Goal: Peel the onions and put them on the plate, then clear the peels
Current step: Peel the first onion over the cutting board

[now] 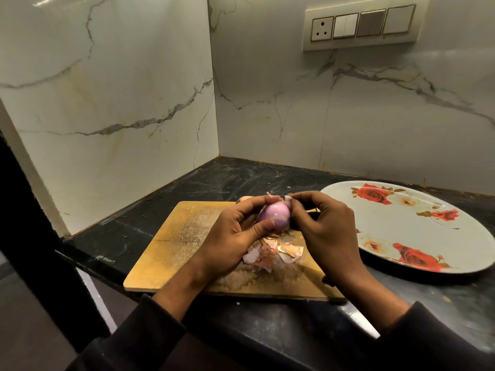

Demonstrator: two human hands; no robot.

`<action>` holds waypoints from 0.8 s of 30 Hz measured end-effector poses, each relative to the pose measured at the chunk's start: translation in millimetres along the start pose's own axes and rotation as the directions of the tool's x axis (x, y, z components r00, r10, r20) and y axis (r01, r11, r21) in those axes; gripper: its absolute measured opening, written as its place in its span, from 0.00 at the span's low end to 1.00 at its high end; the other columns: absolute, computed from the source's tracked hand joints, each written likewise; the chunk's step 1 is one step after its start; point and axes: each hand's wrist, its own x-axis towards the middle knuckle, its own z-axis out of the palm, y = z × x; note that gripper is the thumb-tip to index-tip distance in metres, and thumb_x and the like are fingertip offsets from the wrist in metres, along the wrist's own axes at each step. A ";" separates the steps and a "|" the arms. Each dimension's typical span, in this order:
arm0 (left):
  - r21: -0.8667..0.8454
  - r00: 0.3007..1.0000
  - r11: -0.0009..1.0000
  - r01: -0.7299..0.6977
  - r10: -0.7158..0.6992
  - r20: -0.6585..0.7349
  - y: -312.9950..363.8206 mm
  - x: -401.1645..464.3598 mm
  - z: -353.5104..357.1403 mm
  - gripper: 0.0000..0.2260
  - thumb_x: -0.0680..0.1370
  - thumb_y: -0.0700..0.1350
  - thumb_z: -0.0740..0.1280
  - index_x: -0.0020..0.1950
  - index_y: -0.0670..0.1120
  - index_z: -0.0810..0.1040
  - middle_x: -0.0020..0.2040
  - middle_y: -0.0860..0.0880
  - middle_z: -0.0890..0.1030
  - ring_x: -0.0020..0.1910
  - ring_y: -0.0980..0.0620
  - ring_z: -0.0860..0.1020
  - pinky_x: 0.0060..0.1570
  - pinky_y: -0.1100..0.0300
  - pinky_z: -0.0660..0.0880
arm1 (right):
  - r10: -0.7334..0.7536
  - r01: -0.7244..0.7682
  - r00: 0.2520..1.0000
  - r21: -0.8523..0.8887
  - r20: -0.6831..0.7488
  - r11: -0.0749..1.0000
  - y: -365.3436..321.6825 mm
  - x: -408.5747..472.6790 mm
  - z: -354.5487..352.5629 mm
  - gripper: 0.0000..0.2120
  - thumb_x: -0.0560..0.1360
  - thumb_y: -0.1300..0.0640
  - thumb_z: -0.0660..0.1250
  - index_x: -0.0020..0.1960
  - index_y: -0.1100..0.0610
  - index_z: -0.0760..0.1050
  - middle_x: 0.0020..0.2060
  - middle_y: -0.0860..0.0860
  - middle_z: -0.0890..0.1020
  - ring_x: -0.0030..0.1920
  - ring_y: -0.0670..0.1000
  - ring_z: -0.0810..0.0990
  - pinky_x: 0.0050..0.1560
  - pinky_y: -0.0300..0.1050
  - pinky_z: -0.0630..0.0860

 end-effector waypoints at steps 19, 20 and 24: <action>-0.163 0.997 0.984 0.072 -0.066 0.041 -1.5 -0.3 -4.6 0.16 0.79 0.40 0.64 0.67 0.48 0.75 0.64 0.50 0.81 0.64 0.50 0.80 0.58 0.59 0.79 | 0.039 -0.045 0.996 0.073 0.081 0.996 5.1 0.0 1.0 0.10 0.78 0.59 0.70 0.59 0.56 0.83 0.46 0.48 0.85 0.47 0.47 0.85 0.47 0.42 0.84; -0.156 0.997 0.985 0.069 -0.063 0.041 -1.6 -0.4 -4.8 0.16 0.79 0.41 0.64 0.67 0.48 0.76 0.64 0.50 0.81 0.64 0.50 0.80 0.58 0.59 0.79 | 0.023 -0.027 0.997 0.056 0.070 0.998 4.7 -0.6 0.9 0.10 0.78 0.59 0.70 0.58 0.55 0.83 0.46 0.47 0.85 0.47 0.47 0.85 0.46 0.41 0.84; -0.116 0.998 0.992 0.053 -0.049 0.035 -4.8 0.0 -6.6 0.16 0.80 0.42 0.64 0.68 0.49 0.76 0.65 0.49 0.80 0.65 0.49 0.79 0.62 0.53 0.78 | 0.012 -0.013 0.999 0.038 0.050 0.999 5.8 -1.0 0.0 0.09 0.78 0.60 0.71 0.58 0.55 0.83 0.46 0.48 0.85 0.46 0.46 0.84 0.46 0.41 0.84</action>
